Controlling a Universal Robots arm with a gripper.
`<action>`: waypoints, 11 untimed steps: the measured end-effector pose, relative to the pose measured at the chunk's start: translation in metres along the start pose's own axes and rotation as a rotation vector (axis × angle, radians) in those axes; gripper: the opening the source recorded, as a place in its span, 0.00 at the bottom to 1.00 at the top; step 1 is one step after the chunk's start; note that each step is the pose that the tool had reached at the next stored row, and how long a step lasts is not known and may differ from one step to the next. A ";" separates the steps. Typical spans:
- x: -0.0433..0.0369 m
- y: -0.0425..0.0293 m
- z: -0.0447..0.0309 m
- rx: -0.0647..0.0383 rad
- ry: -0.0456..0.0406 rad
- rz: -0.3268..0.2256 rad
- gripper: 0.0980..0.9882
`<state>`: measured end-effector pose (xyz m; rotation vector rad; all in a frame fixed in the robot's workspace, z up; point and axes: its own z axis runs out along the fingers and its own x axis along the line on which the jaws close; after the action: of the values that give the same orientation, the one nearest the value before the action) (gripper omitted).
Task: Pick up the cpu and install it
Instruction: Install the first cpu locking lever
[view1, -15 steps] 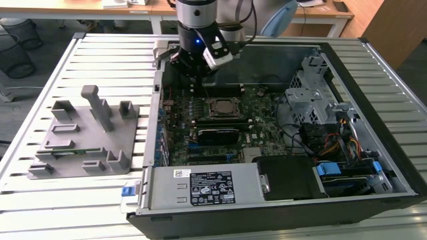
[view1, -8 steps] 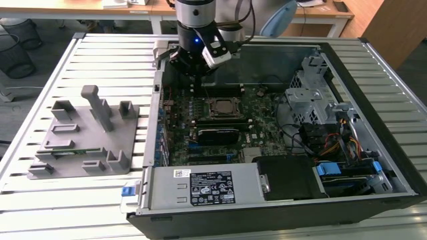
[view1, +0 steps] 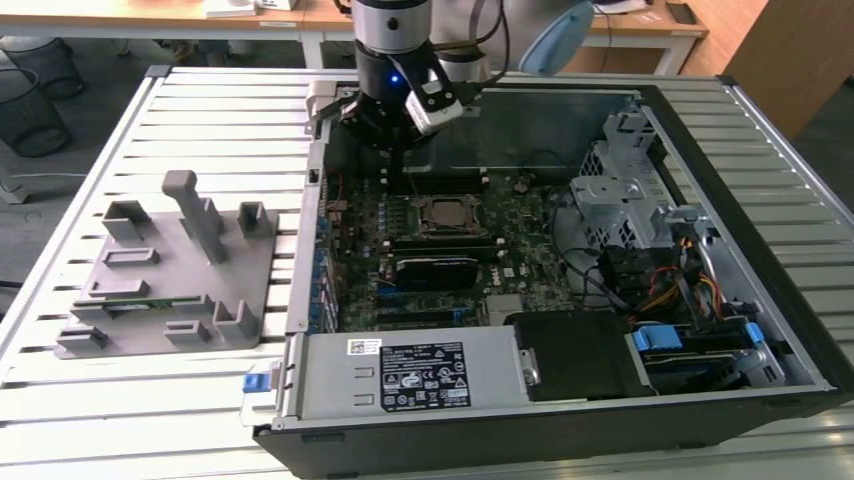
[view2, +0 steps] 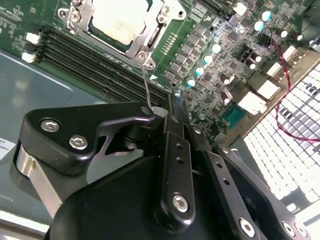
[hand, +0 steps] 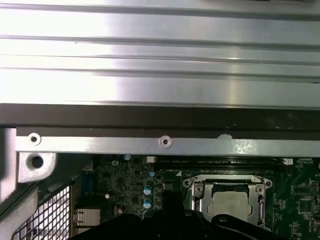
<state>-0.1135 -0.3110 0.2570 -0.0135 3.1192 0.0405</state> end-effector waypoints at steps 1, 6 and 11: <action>-0.0019 0.0000 0.0000 0.000 0.0001 -0.001 0.01; -0.0159 0.0000 0.0004 -0.001 0.0001 -0.005 0.01; -0.0346 -0.0002 0.0009 0.000 0.0005 -0.007 0.01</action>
<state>-0.0789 -0.3109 0.2569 -0.0239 3.1195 0.0411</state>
